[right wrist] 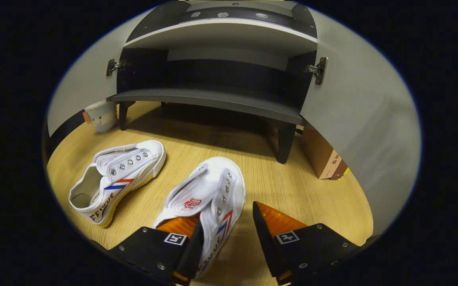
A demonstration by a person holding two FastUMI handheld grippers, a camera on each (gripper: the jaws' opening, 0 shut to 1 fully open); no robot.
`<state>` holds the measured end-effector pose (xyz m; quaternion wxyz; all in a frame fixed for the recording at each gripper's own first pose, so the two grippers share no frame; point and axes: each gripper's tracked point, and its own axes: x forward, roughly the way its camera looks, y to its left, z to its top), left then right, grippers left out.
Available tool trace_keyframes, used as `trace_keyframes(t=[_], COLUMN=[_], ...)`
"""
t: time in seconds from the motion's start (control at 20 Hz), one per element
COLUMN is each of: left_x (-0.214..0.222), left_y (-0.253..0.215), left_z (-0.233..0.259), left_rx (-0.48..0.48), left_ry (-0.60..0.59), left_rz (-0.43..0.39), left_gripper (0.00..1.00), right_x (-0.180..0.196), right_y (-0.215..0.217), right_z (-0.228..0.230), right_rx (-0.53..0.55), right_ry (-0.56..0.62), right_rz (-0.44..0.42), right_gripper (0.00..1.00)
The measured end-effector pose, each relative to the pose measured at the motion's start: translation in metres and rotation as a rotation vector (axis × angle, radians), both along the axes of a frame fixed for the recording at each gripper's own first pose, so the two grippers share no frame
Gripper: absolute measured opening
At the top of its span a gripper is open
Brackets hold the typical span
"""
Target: Grab one shoe with the right hand and put it into the shoe cabinet, grab the other shoe with the left hand and put it into the shoe cabinet; then close the right door with the right hand and the left door with the left hand.
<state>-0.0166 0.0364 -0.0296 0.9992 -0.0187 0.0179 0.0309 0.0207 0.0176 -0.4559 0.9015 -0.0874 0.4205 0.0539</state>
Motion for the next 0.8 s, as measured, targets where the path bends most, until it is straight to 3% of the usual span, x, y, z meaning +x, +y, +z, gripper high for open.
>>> trace_keyframes(t=[0.15, 0.3, 0.4, 0.45, 0.65, 0.8], left_x=[0.000, -0.001, 0.000, 0.000, 0.002, 0.002], left_y=[0.004, 0.006, 0.005, 0.004, -0.003, -0.007], left_z=[0.003, 0.004, 0.005, 0.006, 0.004, 0.002], left_rx=[0.005, 0.018, 0.029, 0.032, 0.021, 0.011], left_ry=[0.000, -0.004, -0.006, -0.008, -0.006, -0.009], left_rz=[0.012, 0.019, 0.018, 0.014, -0.001, -0.008], left_gripper=[0.96, 0.96, 0.96, 0.96, 0.96, 0.99], right_x=[0.003, 0.004, 0.008, 0.009, 0.006, 0.005], right_y=[0.000, -0.006, -0.018, -0.016, -0.010, -0.012], right_z=[-0.003, -0.005, -0.007, -0.006, 0.003, 0.037], right_rx=[-0.014, -0.023, -0.079, -0.083, -0.073, -0.074], right_ry=[-0.020, -0.046, -0.052, -0.065, -0.059, -0.123], right_rz=[0.009, 0.006, 0.000, 0.011, 0.032, 0.015], right_gripper=[0.46, 0.37, 0.21, 0.05, 0.01, 0.02])
